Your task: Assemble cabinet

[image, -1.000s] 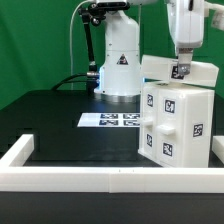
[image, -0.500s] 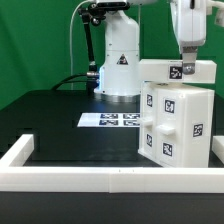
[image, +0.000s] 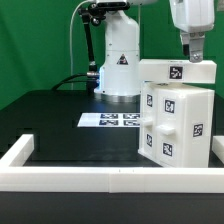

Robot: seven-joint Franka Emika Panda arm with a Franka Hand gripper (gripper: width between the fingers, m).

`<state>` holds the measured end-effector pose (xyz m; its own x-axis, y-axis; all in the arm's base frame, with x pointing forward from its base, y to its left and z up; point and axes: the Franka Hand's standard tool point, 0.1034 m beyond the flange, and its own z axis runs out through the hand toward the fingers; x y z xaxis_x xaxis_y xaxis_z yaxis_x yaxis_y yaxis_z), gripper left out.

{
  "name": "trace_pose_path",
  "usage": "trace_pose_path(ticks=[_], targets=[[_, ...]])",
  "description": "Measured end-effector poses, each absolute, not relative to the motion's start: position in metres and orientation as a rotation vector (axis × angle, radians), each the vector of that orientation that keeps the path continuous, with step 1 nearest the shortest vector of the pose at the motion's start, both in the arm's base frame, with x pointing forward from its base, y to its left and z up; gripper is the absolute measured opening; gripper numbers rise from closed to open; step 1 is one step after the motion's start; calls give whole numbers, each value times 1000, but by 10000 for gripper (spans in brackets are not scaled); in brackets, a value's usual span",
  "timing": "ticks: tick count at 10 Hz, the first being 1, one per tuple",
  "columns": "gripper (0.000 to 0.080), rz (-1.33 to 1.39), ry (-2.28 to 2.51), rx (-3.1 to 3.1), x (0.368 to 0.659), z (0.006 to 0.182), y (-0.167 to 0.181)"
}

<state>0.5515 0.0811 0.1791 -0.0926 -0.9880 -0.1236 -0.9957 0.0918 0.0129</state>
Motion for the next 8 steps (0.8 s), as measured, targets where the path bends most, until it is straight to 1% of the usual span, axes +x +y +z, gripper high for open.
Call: trace_pose_path(ticks=[1,3,4,5,8], targets=[[797,126,2025,-2309,552,178,82],[797,101,1670,-2568,555,180,88],[797,95,1533,-2650,555,180,89],[797,100,1508,-2666,554,180,89],[797,71,928,-2908,554,180,88]])
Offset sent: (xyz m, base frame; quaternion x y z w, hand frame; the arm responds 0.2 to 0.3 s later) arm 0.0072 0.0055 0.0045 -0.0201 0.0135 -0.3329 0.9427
